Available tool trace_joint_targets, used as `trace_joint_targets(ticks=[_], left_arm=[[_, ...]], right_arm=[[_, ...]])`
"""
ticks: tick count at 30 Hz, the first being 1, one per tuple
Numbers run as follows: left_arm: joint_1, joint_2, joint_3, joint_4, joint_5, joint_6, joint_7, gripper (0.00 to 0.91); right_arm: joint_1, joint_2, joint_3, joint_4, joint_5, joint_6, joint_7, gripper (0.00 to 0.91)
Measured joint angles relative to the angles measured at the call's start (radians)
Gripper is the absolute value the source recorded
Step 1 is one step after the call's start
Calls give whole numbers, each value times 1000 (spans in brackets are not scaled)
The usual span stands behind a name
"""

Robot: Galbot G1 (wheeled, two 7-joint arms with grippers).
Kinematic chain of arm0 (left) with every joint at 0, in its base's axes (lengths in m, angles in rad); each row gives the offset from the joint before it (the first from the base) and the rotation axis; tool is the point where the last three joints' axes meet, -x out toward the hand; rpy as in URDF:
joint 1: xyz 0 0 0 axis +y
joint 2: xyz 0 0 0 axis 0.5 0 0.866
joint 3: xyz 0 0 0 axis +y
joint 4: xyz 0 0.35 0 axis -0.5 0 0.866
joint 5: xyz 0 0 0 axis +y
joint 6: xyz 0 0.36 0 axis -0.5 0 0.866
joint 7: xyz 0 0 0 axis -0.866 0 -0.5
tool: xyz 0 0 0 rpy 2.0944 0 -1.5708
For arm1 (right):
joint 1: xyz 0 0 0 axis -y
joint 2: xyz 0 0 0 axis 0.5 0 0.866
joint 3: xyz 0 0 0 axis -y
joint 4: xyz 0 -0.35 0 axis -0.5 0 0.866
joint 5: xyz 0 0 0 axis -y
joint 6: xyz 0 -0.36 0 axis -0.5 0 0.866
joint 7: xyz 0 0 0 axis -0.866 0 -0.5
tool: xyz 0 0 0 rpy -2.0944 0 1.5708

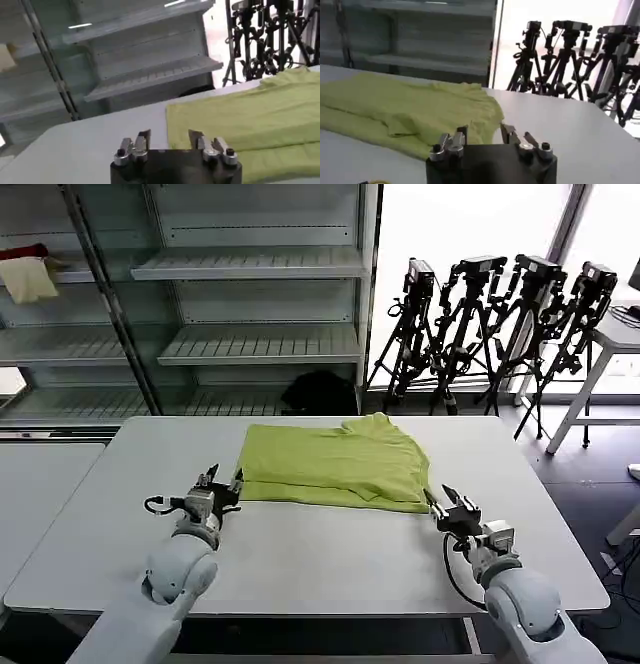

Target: Fold and organize the clothes.

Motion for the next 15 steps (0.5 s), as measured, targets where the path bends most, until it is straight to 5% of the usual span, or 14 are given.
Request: trace_joint_targets(ticks=[15], left_arm=[[-7,1,-23,38,-124,5,52,907]], right_arm=[[-5,8,-7,20,60,-74,22,907]])
